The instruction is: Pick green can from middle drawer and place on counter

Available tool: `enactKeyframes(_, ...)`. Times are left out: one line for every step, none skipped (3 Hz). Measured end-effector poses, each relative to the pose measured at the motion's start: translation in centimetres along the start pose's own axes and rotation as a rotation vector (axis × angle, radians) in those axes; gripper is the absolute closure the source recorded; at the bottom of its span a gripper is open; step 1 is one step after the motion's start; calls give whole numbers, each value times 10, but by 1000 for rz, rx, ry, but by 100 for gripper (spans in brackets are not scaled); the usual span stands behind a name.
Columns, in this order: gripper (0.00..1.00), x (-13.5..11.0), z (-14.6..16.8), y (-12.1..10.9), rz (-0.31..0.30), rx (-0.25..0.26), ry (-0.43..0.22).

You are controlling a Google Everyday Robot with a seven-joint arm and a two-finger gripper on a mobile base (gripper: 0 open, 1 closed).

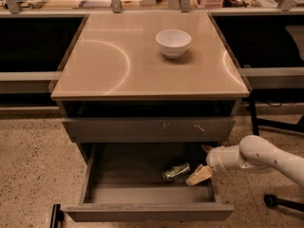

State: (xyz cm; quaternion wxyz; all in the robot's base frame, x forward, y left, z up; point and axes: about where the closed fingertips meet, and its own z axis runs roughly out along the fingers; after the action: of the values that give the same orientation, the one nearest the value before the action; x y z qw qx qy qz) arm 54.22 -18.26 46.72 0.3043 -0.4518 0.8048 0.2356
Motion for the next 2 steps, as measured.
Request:
enactKeyframes(0, 0, 1, -1, 1, 2, -1)
enactKeyframes(0, 4, 10, -1, 7, 2, -18)
